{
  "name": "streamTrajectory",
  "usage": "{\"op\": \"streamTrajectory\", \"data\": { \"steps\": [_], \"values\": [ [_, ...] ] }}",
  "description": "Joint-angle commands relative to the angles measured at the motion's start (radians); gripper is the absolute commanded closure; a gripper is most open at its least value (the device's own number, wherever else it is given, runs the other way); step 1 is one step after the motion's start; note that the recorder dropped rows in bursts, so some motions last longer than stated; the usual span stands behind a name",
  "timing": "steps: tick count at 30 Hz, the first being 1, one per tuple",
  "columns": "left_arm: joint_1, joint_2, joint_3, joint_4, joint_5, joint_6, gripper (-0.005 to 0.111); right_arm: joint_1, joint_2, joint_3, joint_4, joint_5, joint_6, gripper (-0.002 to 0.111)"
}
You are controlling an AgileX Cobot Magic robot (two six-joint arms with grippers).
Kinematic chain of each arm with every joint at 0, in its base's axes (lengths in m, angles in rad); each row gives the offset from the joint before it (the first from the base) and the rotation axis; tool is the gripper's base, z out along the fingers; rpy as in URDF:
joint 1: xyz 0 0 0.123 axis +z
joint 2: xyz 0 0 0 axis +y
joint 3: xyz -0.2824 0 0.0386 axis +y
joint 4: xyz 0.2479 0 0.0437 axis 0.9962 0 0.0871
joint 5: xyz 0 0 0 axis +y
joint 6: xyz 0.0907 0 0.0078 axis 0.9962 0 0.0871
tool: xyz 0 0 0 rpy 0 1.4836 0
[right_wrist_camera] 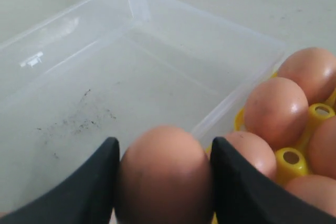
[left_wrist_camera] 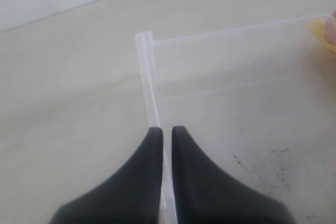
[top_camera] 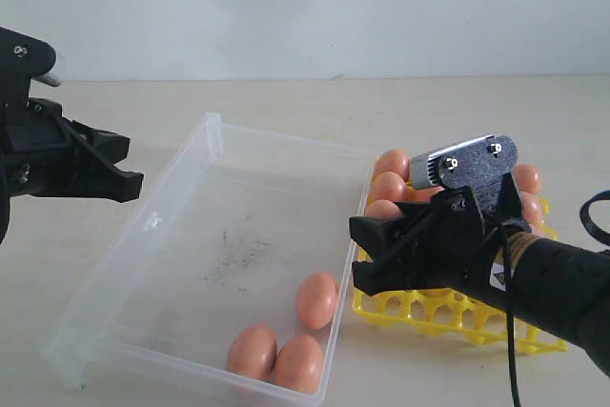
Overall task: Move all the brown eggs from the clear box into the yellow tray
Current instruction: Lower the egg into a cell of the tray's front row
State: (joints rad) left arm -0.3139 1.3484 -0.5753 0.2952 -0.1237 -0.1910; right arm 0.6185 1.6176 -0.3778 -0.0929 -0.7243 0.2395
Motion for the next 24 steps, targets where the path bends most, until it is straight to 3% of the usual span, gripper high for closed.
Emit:
{"op": "streamTrajectory", "data": {
  "steps": [1, 5, 15, 24],
  "values": [
    [0.003, -0.008, 0.005, -0.008, -0.023, -0.003, 0.103, -0.009, 0.001, -0.035, 0.005, 0.114, 0.013, 0.109],
    [0.003, -0.008, 0.005, -0.008, -0.024, -0.003, 0.103, -0.009, -0.001, -0.043, -0.029, 0.136, -0.013, 0.109],
    [0.003, -0.008, 0.005, -0.008, -0.04, 0.013, 0.103, -0.011, -0.015, -0.084, -0.073, 0.247, -0.398, 0.109],
    [0.003, -0.008, 0.005, -0.008, -0.033, 0.011, 0.103, -0.011, 0.038, -0.135, -0.102, 0.258, -0.33, 0.109]
  ]
}}
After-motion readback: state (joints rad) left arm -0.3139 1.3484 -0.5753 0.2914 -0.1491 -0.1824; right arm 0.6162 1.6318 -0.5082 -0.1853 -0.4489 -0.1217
